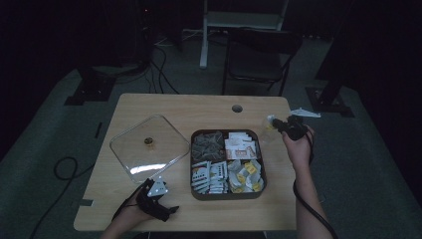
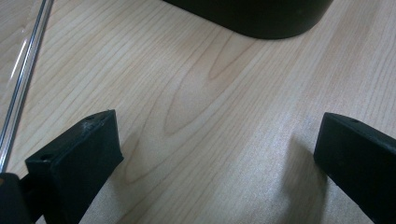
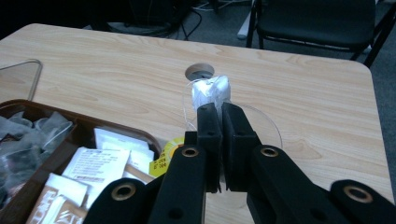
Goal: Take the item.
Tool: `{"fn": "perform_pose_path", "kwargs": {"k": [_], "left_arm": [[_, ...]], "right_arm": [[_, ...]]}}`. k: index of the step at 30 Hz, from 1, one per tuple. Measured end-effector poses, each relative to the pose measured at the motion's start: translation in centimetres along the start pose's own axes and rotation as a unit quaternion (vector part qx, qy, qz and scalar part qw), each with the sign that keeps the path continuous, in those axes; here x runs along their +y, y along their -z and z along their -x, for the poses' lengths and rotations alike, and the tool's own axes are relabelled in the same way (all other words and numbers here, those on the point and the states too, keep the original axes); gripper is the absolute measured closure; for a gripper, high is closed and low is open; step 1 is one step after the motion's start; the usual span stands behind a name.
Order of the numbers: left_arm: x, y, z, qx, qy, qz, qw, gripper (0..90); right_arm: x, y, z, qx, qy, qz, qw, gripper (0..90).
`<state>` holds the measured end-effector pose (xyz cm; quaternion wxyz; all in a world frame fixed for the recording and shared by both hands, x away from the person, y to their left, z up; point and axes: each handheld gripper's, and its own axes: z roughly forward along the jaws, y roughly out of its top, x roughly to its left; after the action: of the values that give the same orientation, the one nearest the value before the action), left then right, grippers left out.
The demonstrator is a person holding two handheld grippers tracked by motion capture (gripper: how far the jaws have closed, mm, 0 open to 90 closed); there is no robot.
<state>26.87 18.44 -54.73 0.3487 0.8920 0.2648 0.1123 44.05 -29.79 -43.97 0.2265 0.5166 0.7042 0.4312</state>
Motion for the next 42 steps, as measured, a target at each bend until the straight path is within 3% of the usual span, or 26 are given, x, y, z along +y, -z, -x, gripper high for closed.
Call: {"fn": "perform_pose_path", "kwargs": {"k": [10, 14, 24, 42], "left_arm": [[0.0, 0.0, 0.0, 0.0, 0.0, 0.0, 1.0, 1.2], [0.0, 0.0, 0.0, 0.0, 0.0, 0.0, 1.0, 1.3], [0.0, 0.0, 0.0, 0.0, 0.0, 0.0, 1.0, 1.2], [0.0, 0.0, 0.0, 0.0, 0.0, 0.0, 1.0, 1.3]], "right_arm": [[-0.2, -1.6, 0.9, -0.016, -0.012, -0.016, 0.9997, 85.2], [-0.1, -1.7, 1.1, -0.016, -0.018, -0.014, 0.9996, 76.1], [-0.2, 0.0, 0.9, -0.007, -0.011, 0.002, 0.9999, 62.3], [-1.3, 2.8, -0.3, 0.014, 0.005, 0.03, 0.9994, 52.0]]}}
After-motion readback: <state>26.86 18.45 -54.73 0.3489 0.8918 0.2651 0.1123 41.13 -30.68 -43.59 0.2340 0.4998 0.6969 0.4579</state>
